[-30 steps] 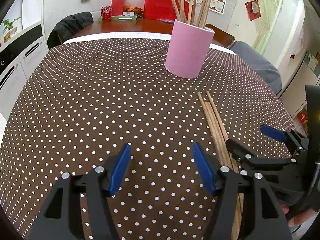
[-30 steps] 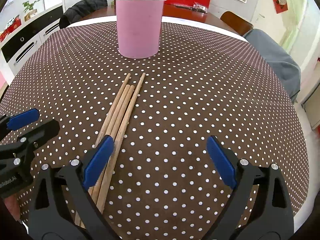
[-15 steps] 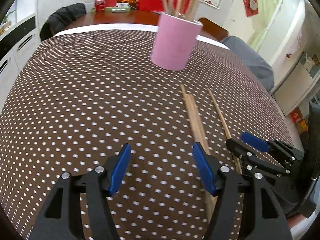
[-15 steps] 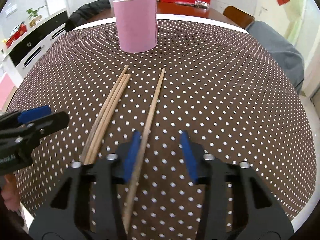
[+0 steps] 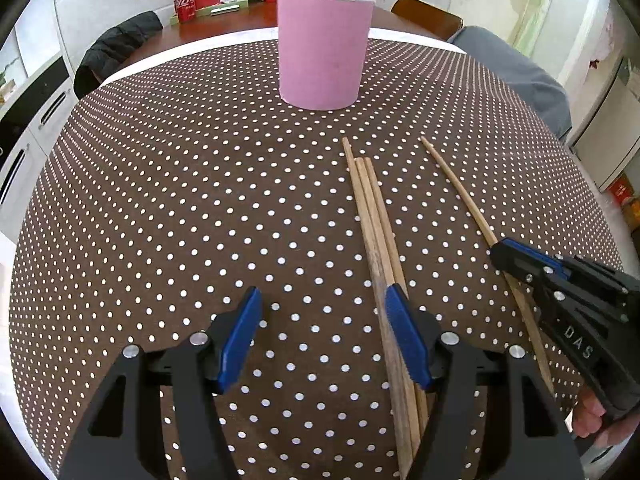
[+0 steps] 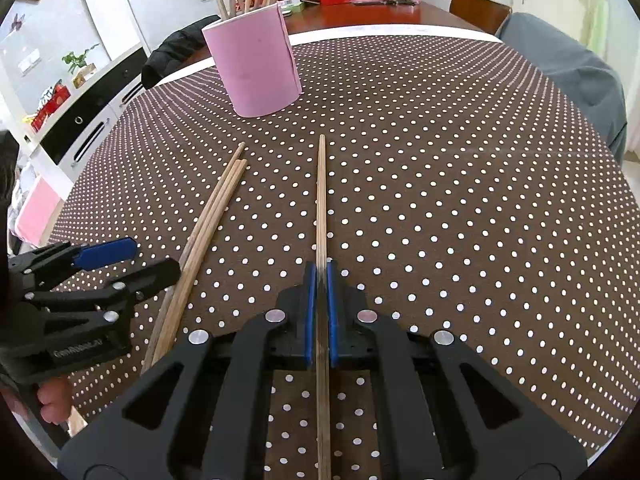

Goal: Organize utensils
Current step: 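Close the right tool on a chopstick while the left tool grasps another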

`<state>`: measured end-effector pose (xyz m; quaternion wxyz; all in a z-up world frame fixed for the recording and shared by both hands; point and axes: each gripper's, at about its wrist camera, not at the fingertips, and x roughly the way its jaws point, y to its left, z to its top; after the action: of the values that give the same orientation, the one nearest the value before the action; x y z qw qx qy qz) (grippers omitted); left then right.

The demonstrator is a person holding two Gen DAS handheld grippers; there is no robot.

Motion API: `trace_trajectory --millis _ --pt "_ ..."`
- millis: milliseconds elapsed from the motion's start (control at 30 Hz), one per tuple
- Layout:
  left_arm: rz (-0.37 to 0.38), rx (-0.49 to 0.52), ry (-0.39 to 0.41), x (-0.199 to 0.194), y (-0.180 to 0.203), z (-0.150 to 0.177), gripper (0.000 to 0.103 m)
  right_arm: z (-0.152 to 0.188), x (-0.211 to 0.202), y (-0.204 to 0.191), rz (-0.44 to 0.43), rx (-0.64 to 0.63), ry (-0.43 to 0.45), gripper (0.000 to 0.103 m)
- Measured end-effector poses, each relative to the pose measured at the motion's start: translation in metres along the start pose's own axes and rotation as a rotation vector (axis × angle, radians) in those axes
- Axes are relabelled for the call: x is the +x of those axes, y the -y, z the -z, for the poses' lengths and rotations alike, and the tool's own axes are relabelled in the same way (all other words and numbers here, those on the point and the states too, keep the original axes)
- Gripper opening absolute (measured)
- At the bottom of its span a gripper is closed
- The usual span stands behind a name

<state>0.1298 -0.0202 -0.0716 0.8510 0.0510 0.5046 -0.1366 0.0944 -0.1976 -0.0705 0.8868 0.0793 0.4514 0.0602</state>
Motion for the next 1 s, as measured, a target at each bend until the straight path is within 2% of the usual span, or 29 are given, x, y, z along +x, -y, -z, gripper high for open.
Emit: trace_trajectory --millis 133,267,367,467,500,633,700,800,833,867,933,1000 --pt "-0.065 0.026 0.007 0.003 0.017 -0.006 0.072 -0.001 -0.002 0.007 -0.023 0.02 -0.001 0.006" --pt "-0.083 0.024 -0.017 0.006 0.023 -0.014 0.073 0.0 -0.003 0.007 -0.027 0.016 0.002 0.006" --pt "-0.085 -0.013 -0.056 0.011 0.024 -0.022 0.073 0.002 -0.005 0.009 -0.038 0.017 0.003 0.006" --pt "-0.087 -0.03 -0.069 0.007 0.01 -0.023 0.073 0.004 -0.007 0.013 -0.048 0.019 0.004 0.006" --pt "-0.112 -0.03 -0.077 0.007 0.011 -0.025 0.073 0.004 -0.008 0.014 -0.05 0.023 0.004 0.006" --pt "-0.119 0.004 -0.101 0.014 0.017 -0.028 0.074 0.005 -0.01 0.015 -0.05 0.028 0.004 0.006" --pt "-0.138 0.009 -0.084 0.016 0.02 -0.032 0.075 0.005 -0.01 0.014 -0.047 0.024 0.006 0.006" --pt "-0.078 -0.016 -0.089 0.02 0.014 -0.04 0.073 0.004 -0.01 0.012 -0.049 0.027 0.004 0.006" --pt "-0.077 0.001 -0.059 0.021 0.013 -0.043 0.063 0.004 -0.009 0.012 -0.051 0.027 0.004 0.006" --pt "-0.074 0.015 -0.02 0.019 0.013 -0.044 0.039 0.004 -0.009 0.013 -0.054 0.03 0.004 0.006" --pt "-0.079 0.019 0.014 0.018 0.011 -0.044 0.009 0.003 -0.009 0.014 -0.056 0.035 0.0 0.006" --pt "-0.058 0.007 0.031 0.018 0.008 -0.045 0.007 0.001 -0.009 0.016 -0.061 0.044 -0.003 0.006"
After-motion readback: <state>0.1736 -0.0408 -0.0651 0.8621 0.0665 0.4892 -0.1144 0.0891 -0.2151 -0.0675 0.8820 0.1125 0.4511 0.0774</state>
